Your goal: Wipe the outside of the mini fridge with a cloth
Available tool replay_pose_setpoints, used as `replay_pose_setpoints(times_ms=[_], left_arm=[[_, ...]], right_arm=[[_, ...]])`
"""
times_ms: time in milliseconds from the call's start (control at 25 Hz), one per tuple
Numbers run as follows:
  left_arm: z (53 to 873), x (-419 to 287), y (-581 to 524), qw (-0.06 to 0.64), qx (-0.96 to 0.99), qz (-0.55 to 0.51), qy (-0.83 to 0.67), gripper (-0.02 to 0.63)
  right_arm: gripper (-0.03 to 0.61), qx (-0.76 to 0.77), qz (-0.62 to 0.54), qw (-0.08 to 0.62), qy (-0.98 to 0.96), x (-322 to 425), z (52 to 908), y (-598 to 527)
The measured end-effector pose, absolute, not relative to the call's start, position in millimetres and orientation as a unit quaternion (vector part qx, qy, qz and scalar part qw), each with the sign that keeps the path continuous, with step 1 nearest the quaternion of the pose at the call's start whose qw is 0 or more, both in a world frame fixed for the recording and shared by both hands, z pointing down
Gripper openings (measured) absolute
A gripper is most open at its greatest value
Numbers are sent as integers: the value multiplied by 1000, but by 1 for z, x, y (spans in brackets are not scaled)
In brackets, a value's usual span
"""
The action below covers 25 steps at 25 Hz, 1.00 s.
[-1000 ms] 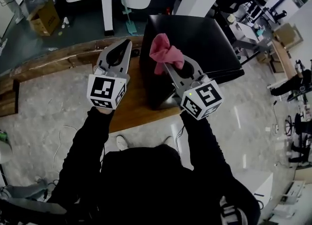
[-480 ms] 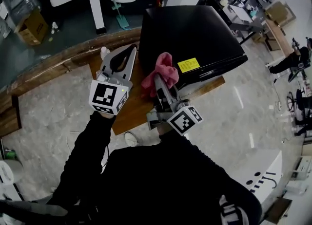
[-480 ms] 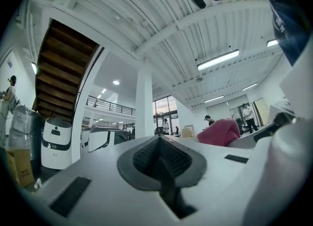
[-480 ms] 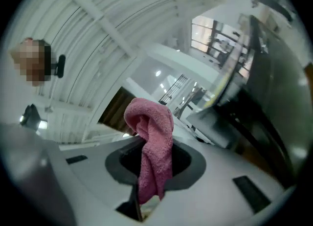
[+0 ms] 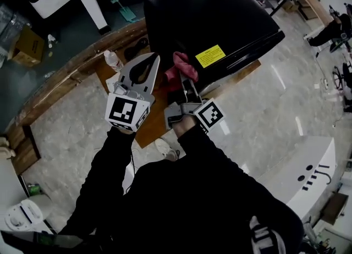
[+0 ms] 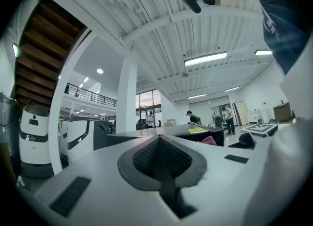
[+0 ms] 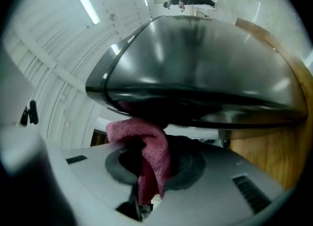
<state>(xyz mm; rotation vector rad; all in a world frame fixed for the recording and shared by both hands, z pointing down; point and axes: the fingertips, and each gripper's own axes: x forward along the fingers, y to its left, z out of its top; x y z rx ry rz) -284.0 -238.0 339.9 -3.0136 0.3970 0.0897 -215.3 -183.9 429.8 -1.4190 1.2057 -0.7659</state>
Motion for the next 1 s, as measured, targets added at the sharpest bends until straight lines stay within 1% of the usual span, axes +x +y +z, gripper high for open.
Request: replay_pose_setpoints(times_ms=[240,480,680,840,1000], left_arm=[[383,-264,-235,34,-994,-4,107,6],[448,-255,-237,23,-994,-51,94,6],[496,-245,-244,18,-993,-75,87,6],[535,-239,-250,10,-993,-91,80,6],[576,-235,-258,5,-989,-123,81,6]], right_arm=[[81,-596,-341,540,487,-208,472,-192],[81,-620,-385,516,449,-205,550,-200],[81,-636,-401,492,439,-204,597,-208],[81,-626,-409,506,430,-205,623,-218],[81,-634,-425,500,409,-204,668,-222]])
